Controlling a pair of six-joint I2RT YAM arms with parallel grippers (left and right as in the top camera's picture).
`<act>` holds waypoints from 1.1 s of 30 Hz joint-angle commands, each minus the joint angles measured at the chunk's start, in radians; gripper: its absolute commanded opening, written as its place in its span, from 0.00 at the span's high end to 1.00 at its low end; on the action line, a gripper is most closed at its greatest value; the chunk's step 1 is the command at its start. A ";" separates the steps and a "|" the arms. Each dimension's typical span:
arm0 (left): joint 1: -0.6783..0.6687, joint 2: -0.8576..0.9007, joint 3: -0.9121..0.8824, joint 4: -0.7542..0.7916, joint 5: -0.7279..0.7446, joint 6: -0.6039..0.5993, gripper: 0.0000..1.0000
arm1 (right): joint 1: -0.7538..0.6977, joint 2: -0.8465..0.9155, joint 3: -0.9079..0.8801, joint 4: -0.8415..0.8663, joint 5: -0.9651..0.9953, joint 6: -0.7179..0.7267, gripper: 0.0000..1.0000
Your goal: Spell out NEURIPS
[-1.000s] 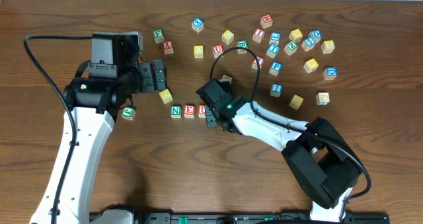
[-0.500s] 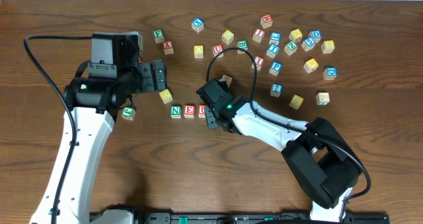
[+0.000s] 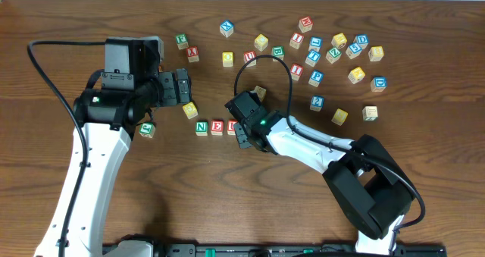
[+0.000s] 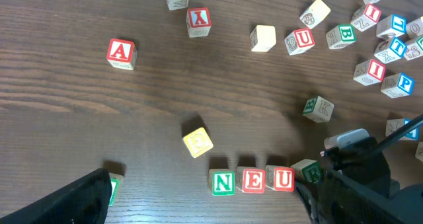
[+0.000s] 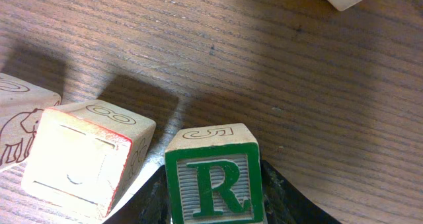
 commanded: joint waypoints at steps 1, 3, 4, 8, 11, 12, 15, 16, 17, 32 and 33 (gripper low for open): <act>0.002 -0.009 0.023 0.000 0.006 0.006 0.02 | -0.003 -0.025 -0.003 -0.002 0.002 -0.018 0.64; 0.002 -0.009 0.023 0.000 0.006 0.006 0.02 | -0.003 -0.025 0.008 -0.005 0.002 -0.024 0.64; 0.002 -0.009 0.023 0.000 0.006 0.006 0.02 | -0.003 -0.025 0.015 -0.010 0.002 -0.029 0.64; 0.002 -0.009 0.023 0.000 0.006 0.006 0.02 | -0.003 -0.025 0.048 -0.034 0.006 -0.032 0.64; 0.002 -0.009 0.023 0.000 0.006 0.006 0.02 | -0.003 -0.025 0.061 -0.039 0.006 -0.032 0.64; 0.002 -0.009 0.023 0.000 0.005 0.006 0.02 | -0.003 -0.025 0.063 -0.038 0.006 -0.037 0.64; 0.002 -0.009 0.023 0.000 0.006 0.006 0.02 | -0.003 -0.025 0.067 -0.039 0.006 -0.039 0.64; 0.002 -0.009 0.023 0.000 0.006 0.006 0.02 | -0.003 -0.025 0.067 -0.039 0.006 -0.039 0.64; 0.002 -0.009 0.023 0.000 0.005 0.006 0.02 | -0.003 -0.025 0.067 -0.039 0.006 -0.039 0.64; 0.002 -0.009 0.023 0.000 0.006 0.006 0.02 | -0.003 -0.038 0.074 -0.042 0.033 -0.042 0.63; 0.002 -0.009 0.023 0.000 0.005 0.006 0.02 | -0.003 -0.038 0.077 -0.043 0.032 -0.042 0.63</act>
